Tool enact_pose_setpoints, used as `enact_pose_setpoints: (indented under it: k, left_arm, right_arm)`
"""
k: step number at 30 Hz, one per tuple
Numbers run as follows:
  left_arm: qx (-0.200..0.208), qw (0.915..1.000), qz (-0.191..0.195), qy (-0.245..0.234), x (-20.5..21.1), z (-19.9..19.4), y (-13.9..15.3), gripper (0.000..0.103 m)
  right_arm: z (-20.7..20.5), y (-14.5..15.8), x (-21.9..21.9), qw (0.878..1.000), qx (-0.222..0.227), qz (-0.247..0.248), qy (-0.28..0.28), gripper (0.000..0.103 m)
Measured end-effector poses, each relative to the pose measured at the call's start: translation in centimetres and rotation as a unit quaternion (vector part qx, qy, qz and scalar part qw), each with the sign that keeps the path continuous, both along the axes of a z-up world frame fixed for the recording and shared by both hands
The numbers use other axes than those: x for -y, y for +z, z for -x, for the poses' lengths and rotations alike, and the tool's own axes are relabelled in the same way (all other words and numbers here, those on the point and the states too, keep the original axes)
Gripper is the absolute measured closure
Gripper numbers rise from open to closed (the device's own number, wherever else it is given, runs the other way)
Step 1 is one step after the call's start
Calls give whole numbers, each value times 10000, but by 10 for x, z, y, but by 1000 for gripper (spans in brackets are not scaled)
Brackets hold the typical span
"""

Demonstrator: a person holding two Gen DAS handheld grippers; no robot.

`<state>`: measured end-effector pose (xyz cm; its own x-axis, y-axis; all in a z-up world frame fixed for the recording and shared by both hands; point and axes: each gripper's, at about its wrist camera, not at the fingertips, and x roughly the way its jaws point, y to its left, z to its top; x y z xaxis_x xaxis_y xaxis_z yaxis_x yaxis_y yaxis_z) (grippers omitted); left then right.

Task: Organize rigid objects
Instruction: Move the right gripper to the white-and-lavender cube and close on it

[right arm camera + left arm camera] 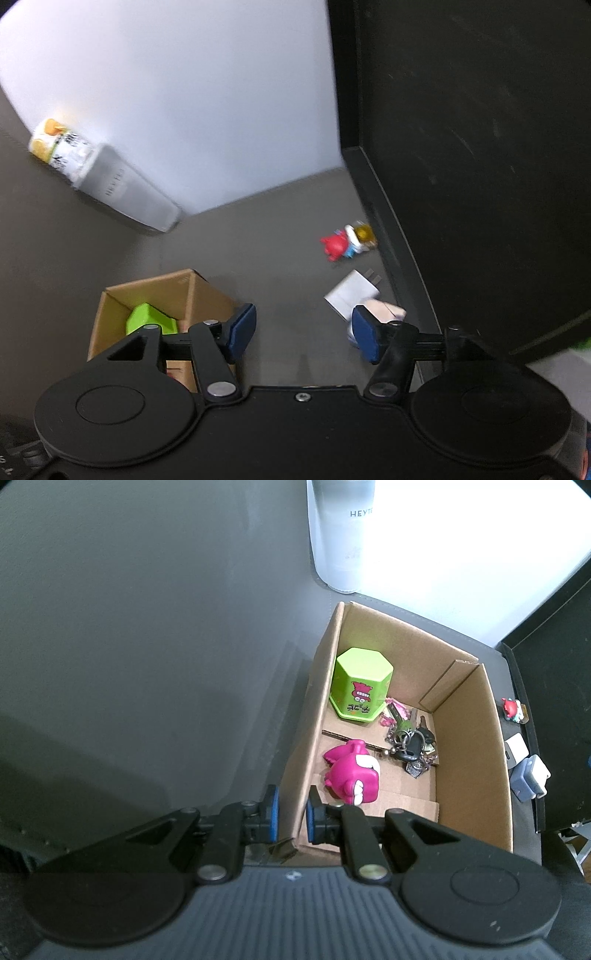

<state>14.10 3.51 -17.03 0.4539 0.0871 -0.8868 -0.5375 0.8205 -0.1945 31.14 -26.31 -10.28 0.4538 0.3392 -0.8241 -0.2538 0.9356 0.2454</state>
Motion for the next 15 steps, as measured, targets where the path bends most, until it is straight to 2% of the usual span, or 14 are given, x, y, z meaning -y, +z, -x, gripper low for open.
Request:
enact_pose_setpoints:
  k: [7, 11, 15]
  left_arm:
    - [20, 10000, 40, -6, -2, 1, -1, 90]
    - [20, 10000, 39, -7, -3, 1, 0, 90]
    - [22, 10000, 33, -13, -3, 2, 0, 90]
  right_arm:
    - [0, -21, 4, 9988, -90, 275, -401, 45]
    - [-2, -33, 4, 9973, -105, 383, -623, 39]
    - [-5, -43, 5, 9956, -167, 427, -816, 38]
